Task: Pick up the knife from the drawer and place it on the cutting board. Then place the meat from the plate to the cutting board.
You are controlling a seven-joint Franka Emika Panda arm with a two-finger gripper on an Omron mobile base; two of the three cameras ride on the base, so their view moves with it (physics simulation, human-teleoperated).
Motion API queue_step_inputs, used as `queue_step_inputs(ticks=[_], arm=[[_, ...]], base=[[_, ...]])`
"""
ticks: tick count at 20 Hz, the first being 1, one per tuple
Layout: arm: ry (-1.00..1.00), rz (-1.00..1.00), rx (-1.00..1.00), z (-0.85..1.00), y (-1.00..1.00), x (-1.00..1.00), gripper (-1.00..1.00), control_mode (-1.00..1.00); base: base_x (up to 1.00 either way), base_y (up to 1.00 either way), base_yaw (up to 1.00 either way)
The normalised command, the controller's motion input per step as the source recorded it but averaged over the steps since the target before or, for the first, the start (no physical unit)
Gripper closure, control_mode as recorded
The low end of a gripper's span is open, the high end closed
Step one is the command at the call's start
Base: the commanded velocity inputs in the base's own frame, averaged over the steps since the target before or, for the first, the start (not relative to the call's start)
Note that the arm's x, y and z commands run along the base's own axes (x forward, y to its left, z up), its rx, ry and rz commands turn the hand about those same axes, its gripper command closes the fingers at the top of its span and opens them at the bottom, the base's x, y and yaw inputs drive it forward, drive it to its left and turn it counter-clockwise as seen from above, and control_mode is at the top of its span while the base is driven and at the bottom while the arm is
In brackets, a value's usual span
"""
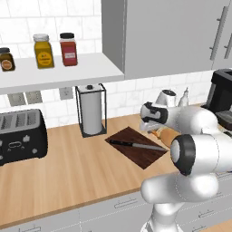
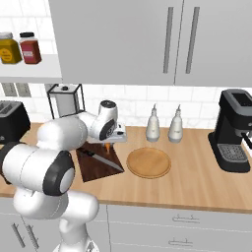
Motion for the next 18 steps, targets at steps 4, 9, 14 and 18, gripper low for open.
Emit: queue_step_inputs(ticks=[4, 9, 14, 18], arm=[[0.03, 0.0, -0.03, -0.16, 0.63, 0.31, 1.0, -1.0], [0.02, 0.03, -0.09, -0.01, 0.25, 0.48, 1.0, -1.0], [0.0, 0.13, -0.01, -0.13, 0.01, 0.32, 1.0, -1.0], [0.01, 0.06, 0.0, -0.34, 0.0, 0.19, 1.0, -1.0]], base=[[0.0, 0.0, 0.0], [0.0, 0.0, 0.0], [0.0, 0.0, 0.0], [0.0, 0.0, 0.0]])
